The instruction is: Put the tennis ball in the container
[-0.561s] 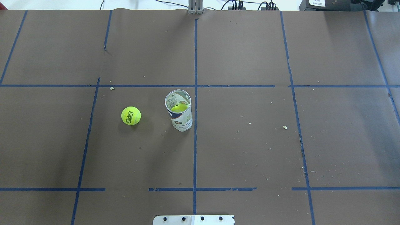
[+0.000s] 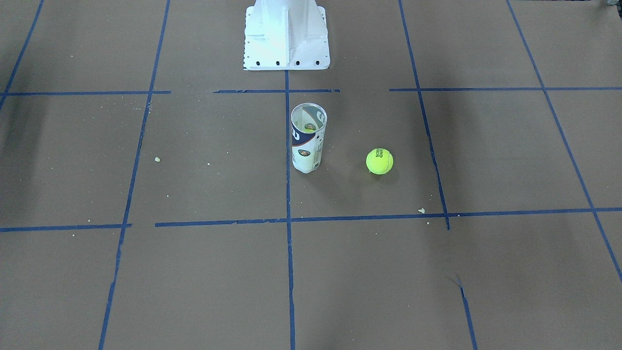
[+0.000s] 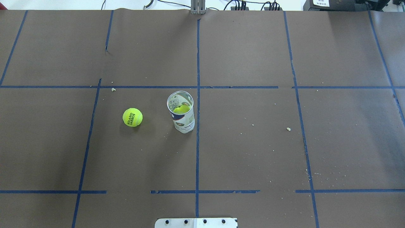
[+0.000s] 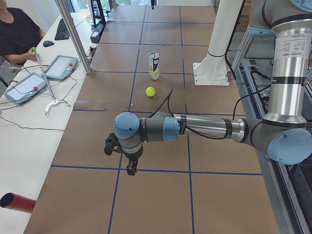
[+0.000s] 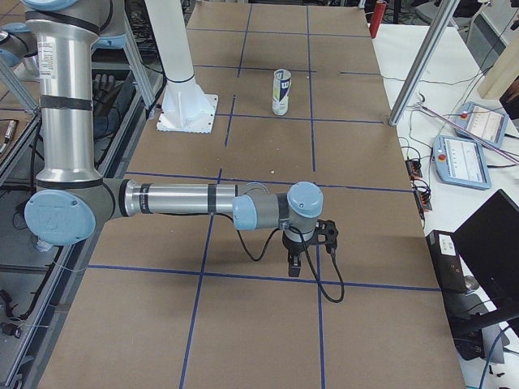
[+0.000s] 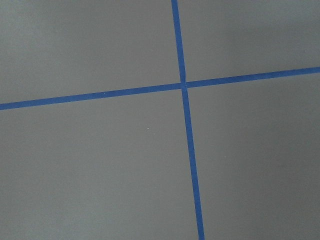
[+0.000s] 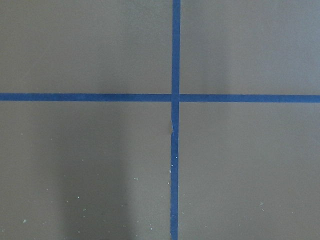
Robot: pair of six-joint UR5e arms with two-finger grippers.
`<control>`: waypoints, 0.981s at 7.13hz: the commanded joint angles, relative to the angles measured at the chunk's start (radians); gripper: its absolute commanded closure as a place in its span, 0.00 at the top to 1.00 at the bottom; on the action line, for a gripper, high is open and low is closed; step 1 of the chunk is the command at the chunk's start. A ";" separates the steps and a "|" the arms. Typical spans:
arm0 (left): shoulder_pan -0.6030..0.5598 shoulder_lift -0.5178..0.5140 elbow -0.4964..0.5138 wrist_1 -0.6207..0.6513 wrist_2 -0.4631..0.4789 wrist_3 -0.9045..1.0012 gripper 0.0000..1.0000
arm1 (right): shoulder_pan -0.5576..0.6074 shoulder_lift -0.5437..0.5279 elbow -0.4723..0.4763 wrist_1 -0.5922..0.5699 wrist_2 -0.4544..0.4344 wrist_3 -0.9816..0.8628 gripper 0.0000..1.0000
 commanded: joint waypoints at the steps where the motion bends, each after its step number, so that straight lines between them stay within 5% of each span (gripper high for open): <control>1: 0.002 -0.012 -0.011 0.004 0.002 -0.023 1.00 | 0.000 0.000 0.000 0.000 0.000 0.000 1.00; 7: 0.132 -0.058 -0.314 0.105 0.005 -0.364 1.00 | 0.000 0.000 0.000 0.000 0.000 0.000 1.00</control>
